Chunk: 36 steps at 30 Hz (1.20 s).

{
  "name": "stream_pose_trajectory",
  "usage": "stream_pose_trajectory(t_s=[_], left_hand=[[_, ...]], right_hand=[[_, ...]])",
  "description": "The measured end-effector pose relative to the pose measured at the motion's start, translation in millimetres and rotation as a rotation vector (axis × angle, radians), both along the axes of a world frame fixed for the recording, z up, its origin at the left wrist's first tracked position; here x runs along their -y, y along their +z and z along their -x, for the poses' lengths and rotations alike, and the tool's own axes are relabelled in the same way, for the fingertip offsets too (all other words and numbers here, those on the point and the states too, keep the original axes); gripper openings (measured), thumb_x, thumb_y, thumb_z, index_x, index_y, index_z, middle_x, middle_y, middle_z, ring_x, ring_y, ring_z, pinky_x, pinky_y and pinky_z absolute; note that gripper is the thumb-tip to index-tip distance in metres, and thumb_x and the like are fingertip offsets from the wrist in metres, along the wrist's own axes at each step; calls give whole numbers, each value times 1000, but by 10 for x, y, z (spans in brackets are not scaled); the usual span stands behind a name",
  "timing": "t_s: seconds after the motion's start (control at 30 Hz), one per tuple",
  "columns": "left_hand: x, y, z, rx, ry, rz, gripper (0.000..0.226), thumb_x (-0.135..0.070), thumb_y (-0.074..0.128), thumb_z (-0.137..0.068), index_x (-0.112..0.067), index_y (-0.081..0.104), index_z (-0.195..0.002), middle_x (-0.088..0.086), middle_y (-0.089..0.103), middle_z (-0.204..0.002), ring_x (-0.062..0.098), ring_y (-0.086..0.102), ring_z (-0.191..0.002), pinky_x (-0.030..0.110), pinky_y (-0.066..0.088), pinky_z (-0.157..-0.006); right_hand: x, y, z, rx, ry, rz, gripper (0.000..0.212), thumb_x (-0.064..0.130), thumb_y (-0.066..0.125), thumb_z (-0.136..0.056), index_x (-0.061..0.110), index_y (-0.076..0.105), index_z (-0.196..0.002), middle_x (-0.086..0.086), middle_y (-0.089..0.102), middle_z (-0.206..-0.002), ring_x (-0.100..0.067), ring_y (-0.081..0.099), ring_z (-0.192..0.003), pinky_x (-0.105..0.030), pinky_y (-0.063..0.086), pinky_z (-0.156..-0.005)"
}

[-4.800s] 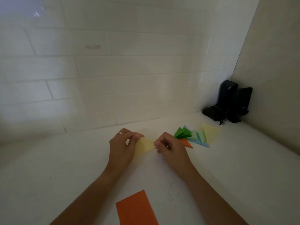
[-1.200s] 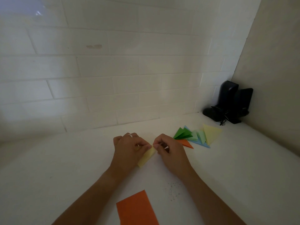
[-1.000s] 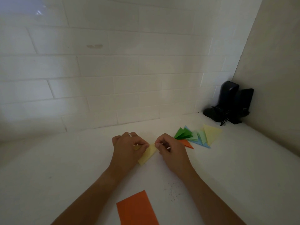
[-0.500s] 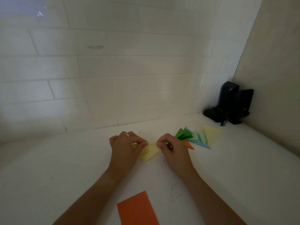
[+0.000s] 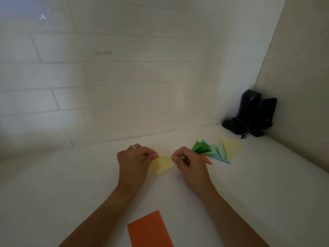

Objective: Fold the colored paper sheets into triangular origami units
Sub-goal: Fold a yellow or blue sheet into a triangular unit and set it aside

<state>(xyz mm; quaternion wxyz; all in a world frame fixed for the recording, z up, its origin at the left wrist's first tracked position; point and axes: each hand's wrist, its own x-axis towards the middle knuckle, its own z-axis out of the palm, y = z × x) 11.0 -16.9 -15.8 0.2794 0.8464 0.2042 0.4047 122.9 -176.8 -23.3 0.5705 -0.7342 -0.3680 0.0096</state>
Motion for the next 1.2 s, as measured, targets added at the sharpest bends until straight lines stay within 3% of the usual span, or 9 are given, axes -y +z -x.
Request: stream_pose_trajectory(t_s=[0.17, 0.33, 0.4, 0.53, 0.8, 0.93, 1.03, 1.2], left_hand=[[-23, 18, 4, -15, 54, 8, 18, -18, 83, -84, -33, 76, -77, -18, 64, -74, -6, 54, -77, 31, 24, -82], [16, 57, 31, -9, 83, 35, 14, -32, 85, -81, -33, 73, -74, -17, 62, -73, -1, 56, -73, 43, 39, -86], [10, 79, 48, 15, 102, 77, 23, -37, 88, -75, -33, 67, -68, -15, 58, -71, -3, 53, -71, 42, 38, -84], [11, 97, 70, 60, 75, 103, 39, -32, 92, -70, -40, 55, -61, -14, 55, -65, 3, 54, -63, 57, 50, -74], [-31, 1, 27, 51, 66, 55, 18, -14, 81, -85, -30, 76, -81, -22, 59, -78, 5, 59, -76, 57, 51, -81], [-49, -19, 9, 63, 119, -6, 19, -8, 72, -92, -26, 76, -88, -18, 60, -86, 16, 62, -84, 44, 45, -83], [-70, -44, -25, 37, 135, -8, 24, -4, 64, -97, -25, 74, -93, -13, 61, -92, 19, 62, -89, 44, 44, -83], [-88, -90, -34, 36, 53, 82, 28, 0, 55, -99, -23, 70, -93, -6, 64, -90, 6, 58, -82, 28, 44, -74]], right_hand=[[5, 0, -17, -29, -7, -8, 18, 7, 67, -95, 21, 67, -83, 12, 66, -78, -8, 58, -70, -26, 48, -65], [10, 5, -17, -57, -30, -11, 19, 8, 66, -95, 23, 67, -82, 11, 66, -78, -17, 61, -74, -33, 53, -68], [14, 2, -18, -73, -40, -13, 18, 8, 66, -95, 22, 67, -83, 10, 66, -78, -14, 61, -73, -29, 51, -68], [16, 5, -16, -75, -37, -14, 18, 9, 66, -95, 22, 67, -83, 12, 66, -77, -8, 59, -72, -24, 49, -68], [19, 13, -6, -128, -54, -50, 17, 8, 66, -96, 20, 68, -85, 5, 67, -76, -7, 58, -69, -18, 48, -65], [13, 16, 6, -165, -33, -56, 14, 9, 63, -99, 20, 70, -93, 7, 67, -75, -7, 62, -68, -21, 51, -66], [34, 44, 18, -194, 17, -77, 18, 8, 55, -103, 23, 66, -103, 4, 62, -75, -10, 64, -67, -22, 50, -66], [35, 72, 47, -239, 28, -26, 38, -3, 43, -99, 20, 72, -89, 4, 64, -73, -8, 58, -70, -24, 46, -67]])
